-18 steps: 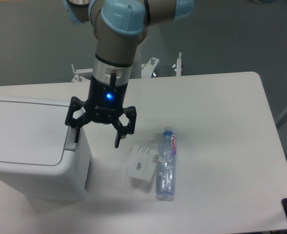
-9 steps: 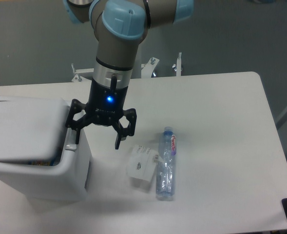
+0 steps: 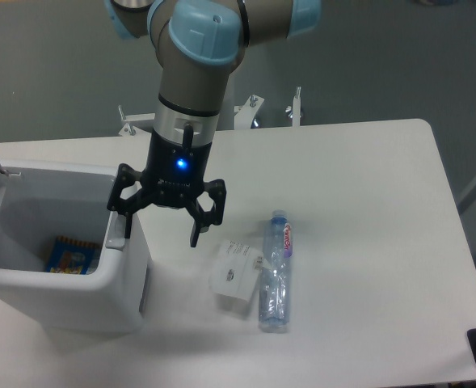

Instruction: Open the trash can

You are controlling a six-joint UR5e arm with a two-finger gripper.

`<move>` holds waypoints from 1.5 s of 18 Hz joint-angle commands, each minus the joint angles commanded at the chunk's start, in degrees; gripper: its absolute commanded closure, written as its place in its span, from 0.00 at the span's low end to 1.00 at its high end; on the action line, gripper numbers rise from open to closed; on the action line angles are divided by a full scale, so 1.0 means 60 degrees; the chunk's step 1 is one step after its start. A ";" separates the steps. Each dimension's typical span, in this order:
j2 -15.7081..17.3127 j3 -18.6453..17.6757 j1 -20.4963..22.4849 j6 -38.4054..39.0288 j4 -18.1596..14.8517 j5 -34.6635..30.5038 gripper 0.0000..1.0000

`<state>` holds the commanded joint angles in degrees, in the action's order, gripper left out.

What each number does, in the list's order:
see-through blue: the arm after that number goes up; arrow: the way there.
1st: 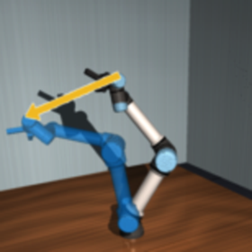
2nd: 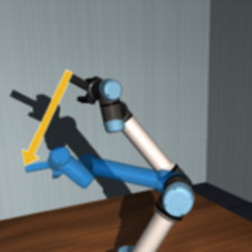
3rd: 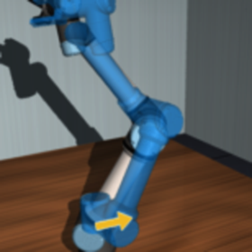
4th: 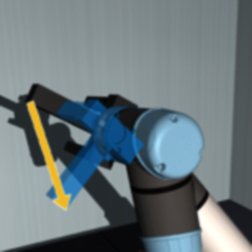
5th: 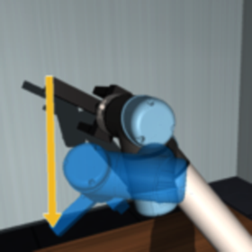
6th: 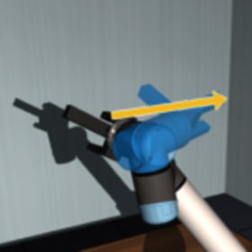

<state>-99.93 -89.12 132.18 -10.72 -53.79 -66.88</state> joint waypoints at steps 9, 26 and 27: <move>-0.0307 0.0337 0.1903 -0.1669 0.0073 -0.0483 0.00; -0.2109 -0.0190 0.4073 -0.7131 -0.0088 -0.3412 0.00; -0.2211 -0.0132 0.4044 -0.7540 -0.0117 -0.3486 0.00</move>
<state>-113.20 -89.92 156.45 -55.96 -54.49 -87.80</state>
